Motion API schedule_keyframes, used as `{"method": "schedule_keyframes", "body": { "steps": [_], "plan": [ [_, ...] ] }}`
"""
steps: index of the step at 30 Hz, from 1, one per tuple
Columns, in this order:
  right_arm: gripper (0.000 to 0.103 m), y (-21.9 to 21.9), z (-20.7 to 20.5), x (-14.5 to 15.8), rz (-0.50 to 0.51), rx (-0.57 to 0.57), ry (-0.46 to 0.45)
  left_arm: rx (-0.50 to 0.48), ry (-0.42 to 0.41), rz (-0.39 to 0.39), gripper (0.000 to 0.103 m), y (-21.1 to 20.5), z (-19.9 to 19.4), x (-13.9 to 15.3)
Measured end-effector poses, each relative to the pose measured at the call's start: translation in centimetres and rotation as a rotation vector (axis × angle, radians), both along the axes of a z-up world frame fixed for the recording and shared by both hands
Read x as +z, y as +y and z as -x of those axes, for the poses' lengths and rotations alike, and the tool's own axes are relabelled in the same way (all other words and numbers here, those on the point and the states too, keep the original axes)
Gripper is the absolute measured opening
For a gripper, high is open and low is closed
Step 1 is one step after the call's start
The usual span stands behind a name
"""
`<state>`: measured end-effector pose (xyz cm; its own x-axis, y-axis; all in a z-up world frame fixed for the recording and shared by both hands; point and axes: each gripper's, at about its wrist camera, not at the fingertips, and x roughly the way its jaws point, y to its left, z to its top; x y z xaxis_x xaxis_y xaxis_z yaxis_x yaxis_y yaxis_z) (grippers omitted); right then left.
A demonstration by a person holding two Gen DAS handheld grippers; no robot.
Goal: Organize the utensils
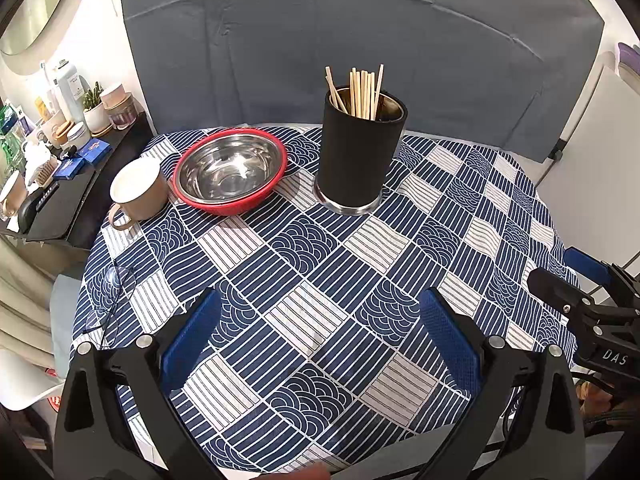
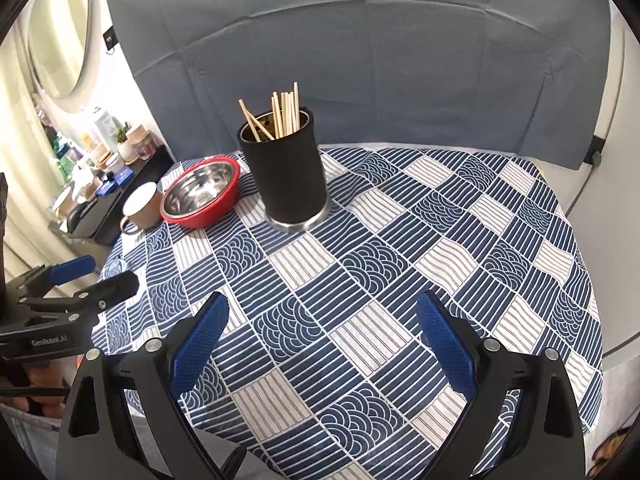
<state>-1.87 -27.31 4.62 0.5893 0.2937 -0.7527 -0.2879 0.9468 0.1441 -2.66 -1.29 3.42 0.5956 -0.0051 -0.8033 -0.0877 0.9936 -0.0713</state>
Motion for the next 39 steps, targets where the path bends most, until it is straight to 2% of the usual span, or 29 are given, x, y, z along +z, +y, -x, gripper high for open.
{"method": "schedule_keyframes", "body": {
  "steps": [28,39],
  "plan": [
    [0.091,0.0,0.1,-0.08,-0.006,0.005,0.001,-0.003,0.025,0.011,0.097,-0.04,0.2,-0.54],
    [0.091,-0.06,0.15,-0.13,-0.006,0.009,0.001,-0.006,0.003,0.037,0.097,0.06,0.54,-0.15]
  ]
}}
